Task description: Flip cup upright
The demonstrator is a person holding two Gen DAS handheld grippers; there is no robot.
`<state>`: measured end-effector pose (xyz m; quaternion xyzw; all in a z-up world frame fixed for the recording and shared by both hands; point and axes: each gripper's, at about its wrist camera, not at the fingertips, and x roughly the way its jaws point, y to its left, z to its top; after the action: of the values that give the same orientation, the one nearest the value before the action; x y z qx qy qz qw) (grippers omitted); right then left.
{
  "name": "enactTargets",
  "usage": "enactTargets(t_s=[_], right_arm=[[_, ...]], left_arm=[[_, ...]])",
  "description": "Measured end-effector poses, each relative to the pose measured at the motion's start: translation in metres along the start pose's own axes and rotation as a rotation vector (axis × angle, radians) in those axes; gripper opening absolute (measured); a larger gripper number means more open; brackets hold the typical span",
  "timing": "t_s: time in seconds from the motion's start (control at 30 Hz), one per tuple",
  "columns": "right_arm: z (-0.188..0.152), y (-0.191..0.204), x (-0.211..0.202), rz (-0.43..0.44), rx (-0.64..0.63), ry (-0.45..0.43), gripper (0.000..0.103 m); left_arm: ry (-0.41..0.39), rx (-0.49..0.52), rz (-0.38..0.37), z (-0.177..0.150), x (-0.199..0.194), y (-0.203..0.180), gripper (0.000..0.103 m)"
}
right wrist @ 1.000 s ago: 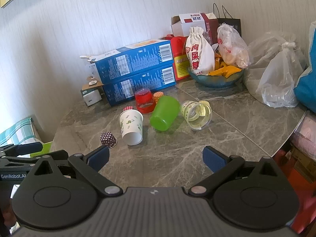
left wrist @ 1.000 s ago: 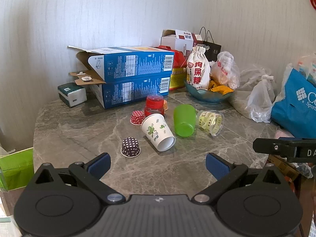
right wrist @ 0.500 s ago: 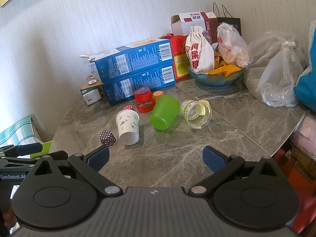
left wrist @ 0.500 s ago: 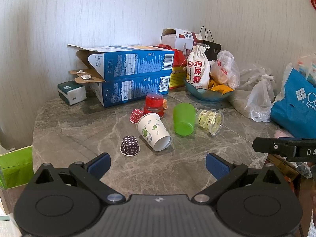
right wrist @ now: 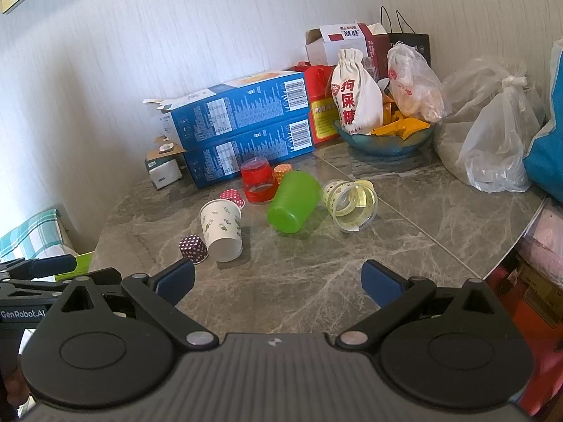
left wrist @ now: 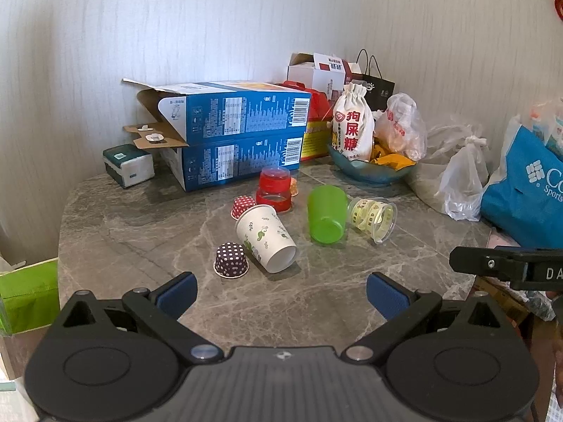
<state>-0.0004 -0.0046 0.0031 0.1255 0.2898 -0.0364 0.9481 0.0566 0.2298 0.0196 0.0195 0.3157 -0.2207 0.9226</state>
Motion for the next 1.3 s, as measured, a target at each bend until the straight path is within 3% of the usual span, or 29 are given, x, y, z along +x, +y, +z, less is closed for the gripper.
enactTargets(t_s=[1.3], right_arm=[[-0.0016, 0.0041, -0.0016, 0.004, -0.008, 0.006, 0.102]], left_arm=[[-0.006, -0.008, -0.003, 0.0008, -0.0044, 0.0025, 0.103]])
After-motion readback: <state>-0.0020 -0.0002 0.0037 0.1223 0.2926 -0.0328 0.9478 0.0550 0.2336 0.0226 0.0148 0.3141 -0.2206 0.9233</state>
